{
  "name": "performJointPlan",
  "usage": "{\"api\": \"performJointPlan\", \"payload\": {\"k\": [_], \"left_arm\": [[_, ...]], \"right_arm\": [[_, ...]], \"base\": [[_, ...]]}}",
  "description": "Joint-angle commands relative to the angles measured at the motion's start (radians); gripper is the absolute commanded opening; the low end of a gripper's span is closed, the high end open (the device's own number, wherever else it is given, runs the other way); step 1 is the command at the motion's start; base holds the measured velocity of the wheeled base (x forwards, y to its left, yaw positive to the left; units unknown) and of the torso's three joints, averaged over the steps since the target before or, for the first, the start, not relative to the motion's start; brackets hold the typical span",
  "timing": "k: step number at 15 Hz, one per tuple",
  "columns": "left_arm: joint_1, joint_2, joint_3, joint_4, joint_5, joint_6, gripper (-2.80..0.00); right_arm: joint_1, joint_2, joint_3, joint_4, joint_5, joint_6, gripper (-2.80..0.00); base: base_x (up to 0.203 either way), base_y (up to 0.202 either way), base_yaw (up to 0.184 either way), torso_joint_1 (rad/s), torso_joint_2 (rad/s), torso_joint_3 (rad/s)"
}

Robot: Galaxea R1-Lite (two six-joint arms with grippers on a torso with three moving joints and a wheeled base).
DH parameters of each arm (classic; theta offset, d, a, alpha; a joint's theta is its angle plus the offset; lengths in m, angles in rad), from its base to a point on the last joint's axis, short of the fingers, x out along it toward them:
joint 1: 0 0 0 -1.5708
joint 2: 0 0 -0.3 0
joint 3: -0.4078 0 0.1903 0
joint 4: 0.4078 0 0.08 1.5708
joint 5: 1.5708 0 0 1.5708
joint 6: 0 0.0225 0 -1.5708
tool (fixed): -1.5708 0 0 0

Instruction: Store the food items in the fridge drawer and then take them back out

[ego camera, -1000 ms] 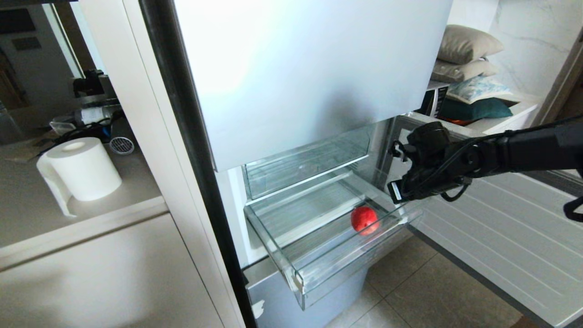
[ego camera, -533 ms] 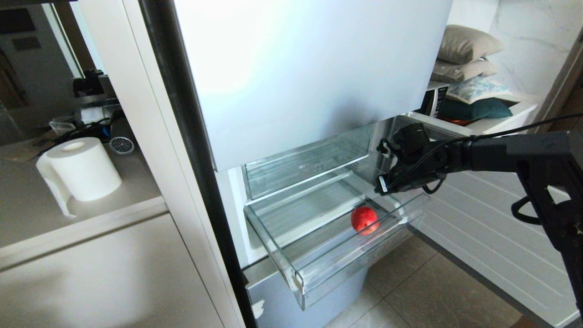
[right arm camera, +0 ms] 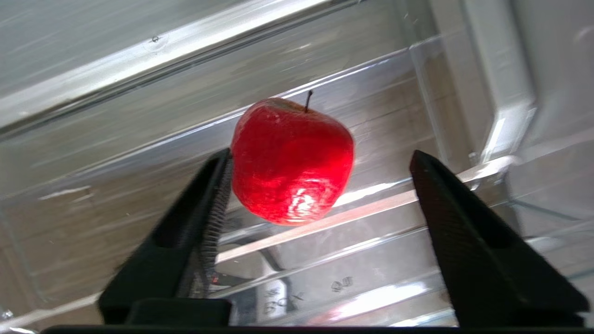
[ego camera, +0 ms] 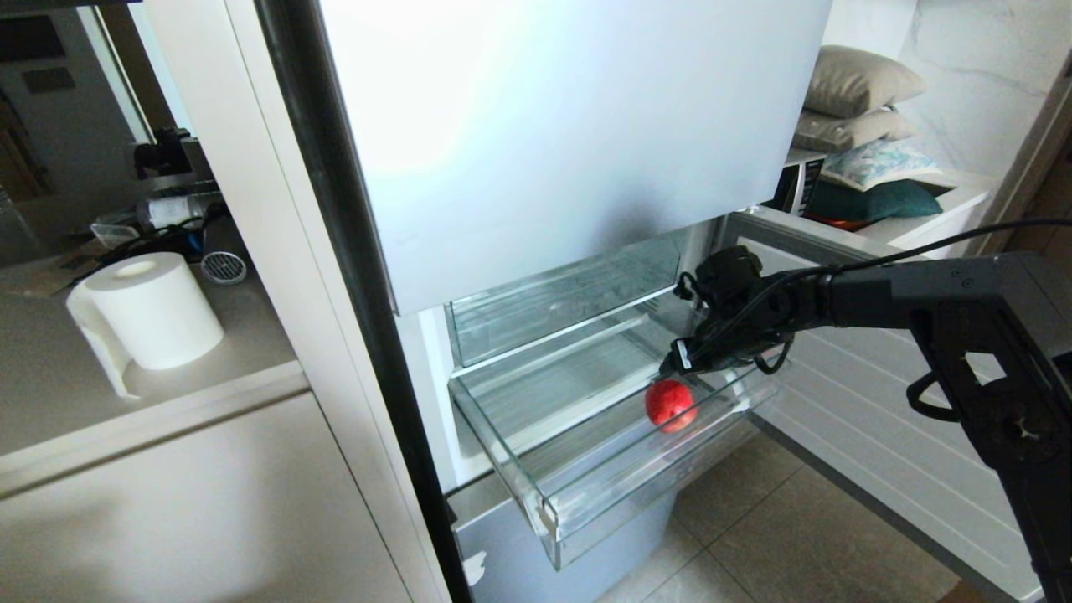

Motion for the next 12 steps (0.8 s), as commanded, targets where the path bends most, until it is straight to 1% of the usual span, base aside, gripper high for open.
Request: {"api": "performJointPlan", "payload": {"k": [1, 4, 6, 8, 10, 12], "left_arm": [[0.000, 0.002, 0.000, 0.000, 0.000, 0.000, -2.80], [0.000, 0.002, 0.000, 0.000, 0.000, 0.000, -2.80], [0.000, 0.002, 0.000, 0.000, 0.000, 0.001, -2.80], [0.000, 0.002, 0.000, 0.000, 0.000, 0.000, -2.80], [0.000, 0.002, 0.000, 0.000, 0.000, 0.000, -2.80], [0.000, 0.002, 0.000, 0.000, 0.000, 0.000, -2.80]], "right_arm": [[0.016, 0.016, 0.001, 0.000, -0.002, 0.022, 0.00], [0.034, 0.035, 0.000, -0.002, -0.018, 0.047, 0.00], [0.042, 0.049, -0.001, -0.011, -0.060, 0.070, 0.00], [0.050, 0.073, 0.001, -0.049, -0.102, 0.092, 0.00], [0.062, 0.092, 0.000, -0.061, -0.115, 0.118, 0.00], [0.070, 0.107, -0.002, -0.068, -0.147, 0.137, 0.00]], "base": [[0.000, 0.000, 0.000, 0.000, 0.00, 0.000], [0.000, 0.000, 0.000, 0.000, 0.00, 0.000], [0.000, 0.000, 0.000, 0.000, 0.00, 0.000], [0.000, 0.000, 0.000, 0.000, 0.00, 0.000], [0.000, 0.000, 0.000, 0.000, 0.00, 0.000], [0.000, 0.000, 0.000, 0.000, 0.00, 0.000]]}}
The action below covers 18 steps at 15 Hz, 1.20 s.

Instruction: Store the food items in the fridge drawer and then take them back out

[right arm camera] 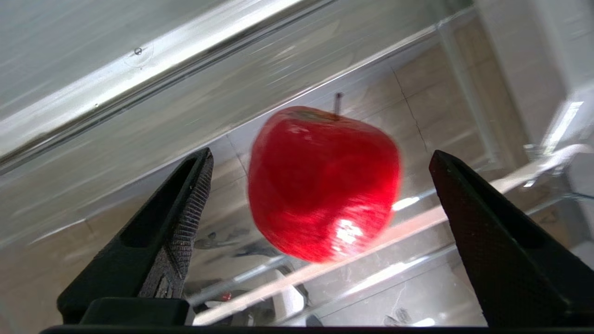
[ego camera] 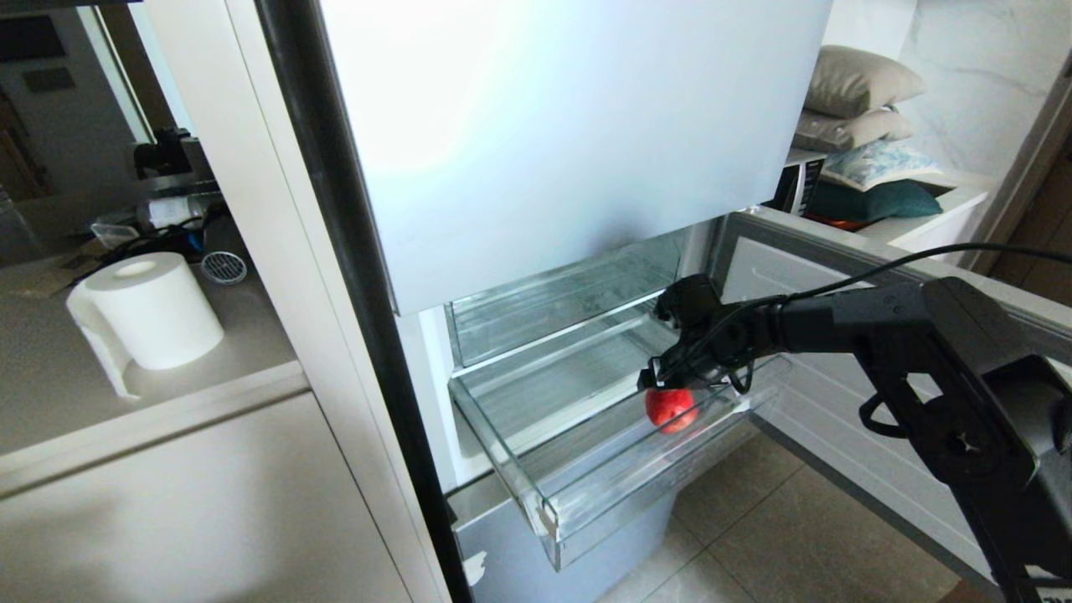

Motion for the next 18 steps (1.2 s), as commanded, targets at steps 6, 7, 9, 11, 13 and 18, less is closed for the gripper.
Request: {"api": "performJointPlan", "payload": {"k": [6, 7, 9, 11, 13, 18], "left_arm": [[0.000, 0.002, 0.000, 0.000, 0.000, 0.001, -2.80], [0.000, 0.002, 0.000, 0.001, 0.000, 0.001, -2.80], [0.000, 0.002, 0.000, 0.000, 0.000, 0.000, -2.80], [0.000, 0.002, 0.000, 0.000, 0.000, 0.000, -2.80], [0.000, 0.002, 0.000, 0.000, 0.000, 0.000, -2.80], [0.000, 0.002, 0.000, 0.000, 0.000, 0.000, -2.80]], "right_arm": [[0.027, 0.031, -0.008, -0.006, -0.090, 0.018, 0.00], [0.028, 0.037, -0.012, -0.005, -0.112, 0.018, 0.00], [0.030, 0.043, -0.014, -0.004, -0.139, 0.015, 0.00], [0.038, 0.051, -0.011, -0.004, -0.163, 0.016, 0.00], [0.036, 0.057, -0.011, -0.003, -0.174, 0.017, 0.00], [0.048, 0.059, -0.011, 0.012, -0.174, 0.016, 0.00]], "base": [[0.000, 0.000, 0.000, 0.000, 0.00, 0.000], [0.000, 0.000, 0.000, 0.000, 0.00, 0.000], [0.000, 0.000, 0.000, 0.000, 0.00, 0.000], [0.000, 0.000, 0.000, 0.000, 0.00, 0.000], [0.000, 0.000, 0.000, 0.000, 0.00, 0.000], [0.000, 0.000, 0.000, 0.000, 0.00, 0.000]]}}
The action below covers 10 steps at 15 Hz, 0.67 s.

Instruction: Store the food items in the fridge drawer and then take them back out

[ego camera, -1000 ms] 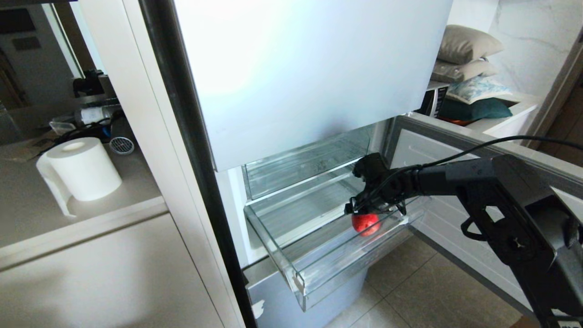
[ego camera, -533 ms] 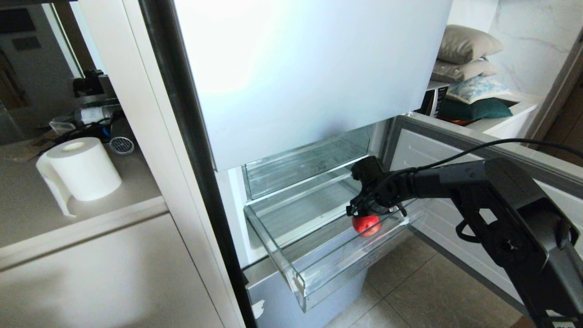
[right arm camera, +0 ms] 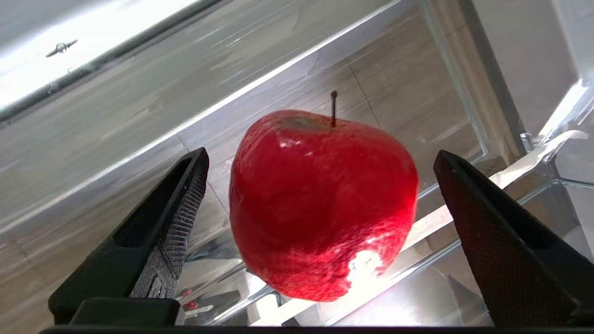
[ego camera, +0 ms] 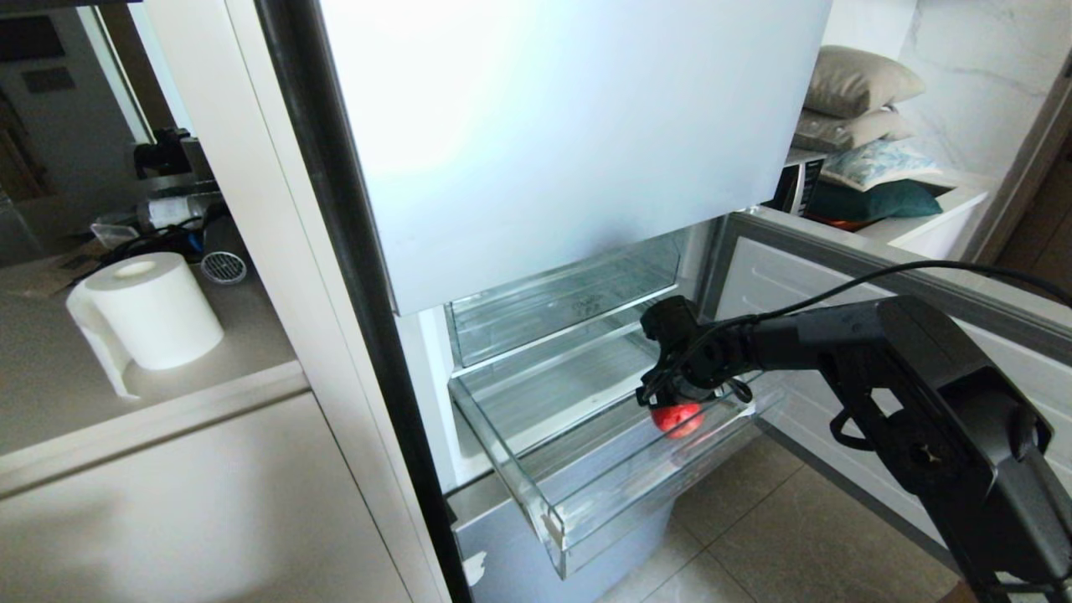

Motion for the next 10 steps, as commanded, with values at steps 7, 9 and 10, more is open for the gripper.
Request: {"api": "performJointPlan", "payload": {"k": [7, 9, 10], "left_arm": [[0.000, 0.002, 0.000, 0.000, 0.000, 0.000, -2.80], [0.000, 0.002, 0.000, 0.000, 0.000, 0.000, -2.80], [0.000, 0.002, 0.000, 0.001, 0.000, 0.000, -2.80]], "right_arm": [[0.009, 0.005, -0.003, 0.009, -0.003, 0.003, 0.00], [0.009, 0.003, -0.003, 0.009, -0.003, 0.002, 0.00], [0.009, 0.004, -0.003, 0.009, -0.003, 0.002, -0.65]], "base": [[0.000, 0.000, 0.000, 0.000, 0.00, 0.000], [0.000, 0.000, 0.000, 0.000, 0.00, 0.000], [0.000, 0.000, 0.000, 0.000, 0.00, 0.000]]}}
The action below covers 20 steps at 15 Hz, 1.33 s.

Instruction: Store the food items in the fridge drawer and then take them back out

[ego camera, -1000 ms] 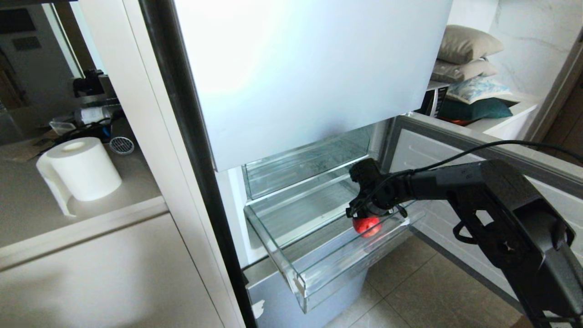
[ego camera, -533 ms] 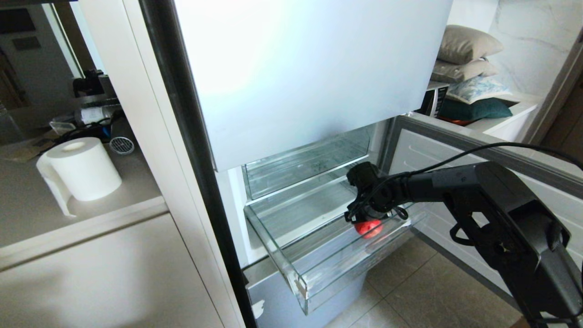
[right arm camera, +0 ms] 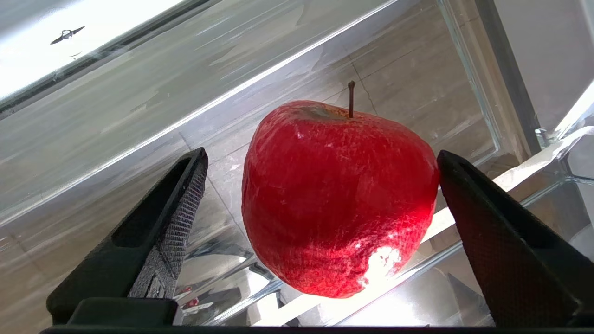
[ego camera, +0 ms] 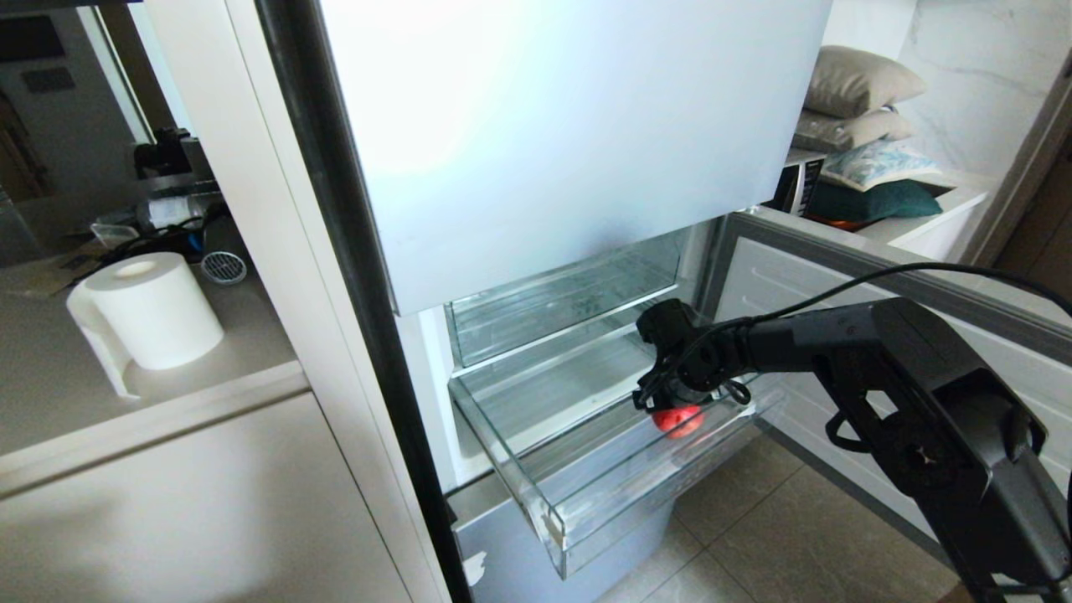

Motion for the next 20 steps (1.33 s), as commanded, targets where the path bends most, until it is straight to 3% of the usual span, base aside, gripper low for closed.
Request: {"api": "performJointPlan", "payload": {"k": [1, 6, 12, 17, 20], "left_arm": [[0.000, 0.002, 0.000, 0.001, 0.000, 0.000, -2.80], [0.000, 0.002, 0.000, 0.000, 0.000, 0.001, -2.80], [0.000, 0.002, 0.000, 0.000, 0.000, 0.000, -2.80], [0.000, 0.002, 0.000, 0.001, 0.000, 0.000, -2.80], [0.000, 0.002, 0.000, 0.000, 0.000, 0.001, -2.80]], "right_arm": [[0.000, 0.000, 0.000, 0.001, -0.002, 0.001, -2.80], [0.000, 0.000, -0.001, -0.010, -0.006, 0.001, -2.80], [0.006, -0.011, -0.001, -0.229, -0.007, -0.017, -2.80], [0.014, -0.103, 0.010, -0.249, -0.013, -0.004, -2.80], [0.032, -0.200, 0.030, -0.245, -0.094, -0.002, -2.80]], "base": [[0.000, 0.000, 0.000, 0.000, 0.00, 0.000], [0.000, 0.000, 0.000, 0.000, 0.00, 0.000], [0.000, 0.000, 0.000, 0.000, 0.00, 0.000], [0.000, 0.000, 0.000, 0.000, 0.00, 0.000], [0.000, 0.000, 0.000, 0.000, 0.00, 0.000]]}}
